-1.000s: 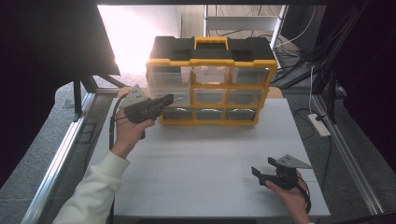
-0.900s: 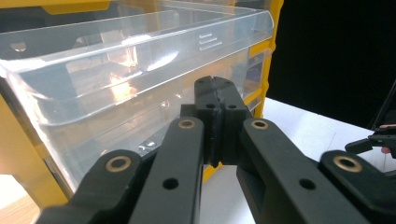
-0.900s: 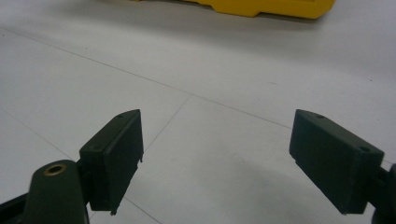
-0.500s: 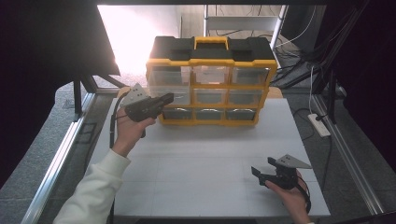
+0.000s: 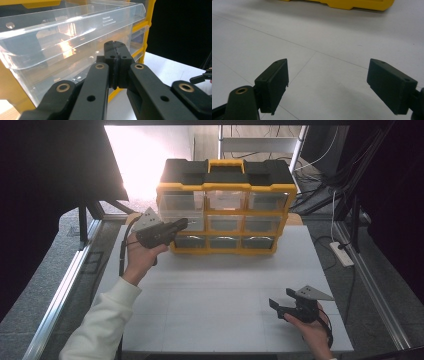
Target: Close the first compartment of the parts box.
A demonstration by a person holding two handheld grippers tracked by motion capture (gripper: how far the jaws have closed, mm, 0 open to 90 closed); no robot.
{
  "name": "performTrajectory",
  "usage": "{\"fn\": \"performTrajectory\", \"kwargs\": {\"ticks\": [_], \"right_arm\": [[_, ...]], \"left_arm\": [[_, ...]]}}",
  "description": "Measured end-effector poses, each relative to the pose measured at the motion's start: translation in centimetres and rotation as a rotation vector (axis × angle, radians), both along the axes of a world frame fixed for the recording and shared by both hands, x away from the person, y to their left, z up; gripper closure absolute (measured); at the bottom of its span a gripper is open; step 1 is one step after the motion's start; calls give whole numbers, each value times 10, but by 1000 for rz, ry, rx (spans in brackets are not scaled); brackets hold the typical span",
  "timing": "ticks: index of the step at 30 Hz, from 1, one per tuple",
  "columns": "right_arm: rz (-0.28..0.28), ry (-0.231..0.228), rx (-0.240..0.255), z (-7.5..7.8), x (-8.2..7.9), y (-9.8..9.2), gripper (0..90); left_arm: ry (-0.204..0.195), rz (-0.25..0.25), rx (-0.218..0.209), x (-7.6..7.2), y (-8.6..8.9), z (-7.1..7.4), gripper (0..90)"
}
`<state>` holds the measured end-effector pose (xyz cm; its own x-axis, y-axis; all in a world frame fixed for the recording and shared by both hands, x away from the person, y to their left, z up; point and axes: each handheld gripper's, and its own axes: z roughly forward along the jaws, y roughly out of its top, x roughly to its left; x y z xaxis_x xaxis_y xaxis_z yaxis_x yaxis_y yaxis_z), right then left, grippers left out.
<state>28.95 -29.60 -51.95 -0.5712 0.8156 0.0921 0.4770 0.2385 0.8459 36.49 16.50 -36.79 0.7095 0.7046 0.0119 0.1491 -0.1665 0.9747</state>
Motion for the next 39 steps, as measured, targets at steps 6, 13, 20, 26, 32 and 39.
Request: {"fn": "performTrajectory", "kwargs": {"ticks": [6,13,20,26,32,39], "right_arm": [[-1,-2,4,0,-2,-1,178],[3,-1,2,0,-3,1,179],[8,-4,1,0,-2,1,179],[10,-8,-3,0,-3,1,179],[11,-5,-4,0,-2,2,179],[8,-5,-10,0,-2,2,179]], "left_arm": [[1,11,3,3,0,1,887],[4,23,3,6,1,1,887],[8,34,0,11,2,0,887],[12,44,0,14,3,0,887],[18,53,3,18,1,0,887],[23,58,4,22,1,1,886]]}}
